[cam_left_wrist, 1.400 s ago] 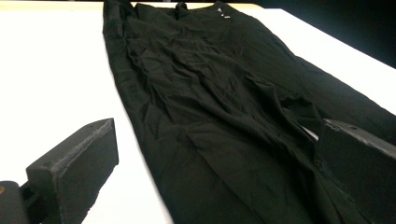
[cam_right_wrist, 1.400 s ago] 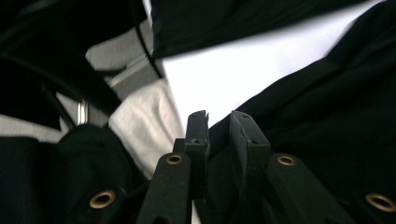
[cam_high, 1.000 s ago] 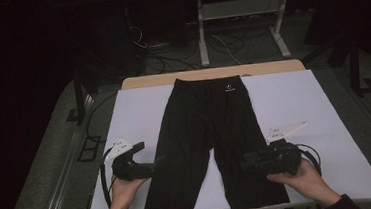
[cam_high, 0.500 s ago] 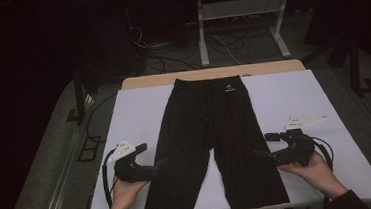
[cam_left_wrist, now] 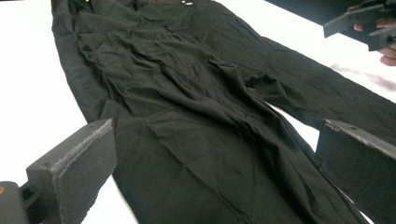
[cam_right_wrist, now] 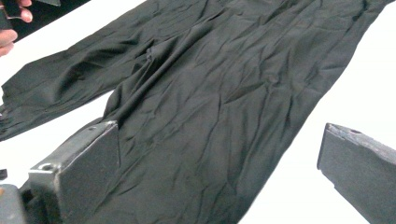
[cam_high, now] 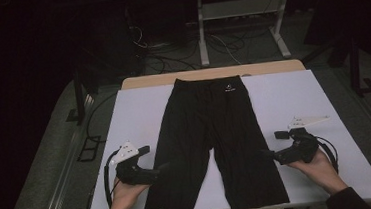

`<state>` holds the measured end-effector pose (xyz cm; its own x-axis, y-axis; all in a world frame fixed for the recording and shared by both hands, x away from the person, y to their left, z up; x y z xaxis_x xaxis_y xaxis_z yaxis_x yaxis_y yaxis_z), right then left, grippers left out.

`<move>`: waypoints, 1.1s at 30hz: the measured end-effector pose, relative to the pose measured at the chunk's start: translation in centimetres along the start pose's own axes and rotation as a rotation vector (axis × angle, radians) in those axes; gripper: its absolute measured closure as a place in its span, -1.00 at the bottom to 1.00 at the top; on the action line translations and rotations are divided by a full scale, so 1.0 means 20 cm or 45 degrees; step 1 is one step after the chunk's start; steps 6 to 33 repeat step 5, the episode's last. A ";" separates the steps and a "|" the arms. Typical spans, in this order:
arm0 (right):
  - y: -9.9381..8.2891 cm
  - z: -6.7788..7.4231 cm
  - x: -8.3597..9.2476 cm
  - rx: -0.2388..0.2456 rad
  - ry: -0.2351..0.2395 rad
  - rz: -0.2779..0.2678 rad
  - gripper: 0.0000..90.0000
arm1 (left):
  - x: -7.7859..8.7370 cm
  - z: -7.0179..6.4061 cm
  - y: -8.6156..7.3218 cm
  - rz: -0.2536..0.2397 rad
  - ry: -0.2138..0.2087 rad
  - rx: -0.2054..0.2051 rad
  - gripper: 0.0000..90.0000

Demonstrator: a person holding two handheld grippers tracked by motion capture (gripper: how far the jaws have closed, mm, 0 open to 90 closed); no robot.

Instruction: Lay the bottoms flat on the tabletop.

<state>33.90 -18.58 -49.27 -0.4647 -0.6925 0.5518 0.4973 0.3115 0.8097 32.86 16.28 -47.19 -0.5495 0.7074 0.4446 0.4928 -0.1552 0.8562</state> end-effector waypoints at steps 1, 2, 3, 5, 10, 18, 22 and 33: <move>0.00 0.00 0.00 -0.005 -0.003 -0.003 -1.00 | 0.00 0.00 0.00 0.004 -0.002 -0.002 -1.00; 0.00 0.00 0.01 -0.010 -0.002 -0.009 -1.00 | 0.00 0.00 0.00 0.009 -0.002 -0.005 -1.00; 0.01 0.00 0.01 -0.012 -0.003 -0.015 -1.00 | 0.00 0.00 -0.01 0.013 -0.002 -0.009 -1.00; 0.01 0.00 0.01 -0.010 -0.003 -0.023 -1.00 | 0.00 0.00 -0.01 0.018 -0.002 -0.014 -1.00; 0.01 0.00 0.01 -0.010 -0.003 -0.023 -1.00 | 0.00 0.00 -0.01 0.018 -0.002 -0.014 -1.00; 0.01 0.00 0.01 -0.010 -0.003 -0.023 -1.00 | 0.00 0.00 -0.01 0.018 -0.002 -0.014 -1.00; 0.01 0.00 0.01 -0.010 -0.003 -0.023 -1.00 | 0.00 0.00 -0.01 0.018 -0.002 -0.014 -1.00; 0.01 0.00 0.01 -0.010 -0.003 -0.023 -1.00 | 0.00 0.00 -0.01 0.018 -0.002 -0.014 -1.00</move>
Point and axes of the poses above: each handheld gripper's, and its own axes: x roughly backward along the jaws, y roughly out of its top, z roughly to its left, the point moved 10 cm from there along -x, roughly forward along the jaws, and after that the axes turned 6 degrees about x, right-handed, at the moved point
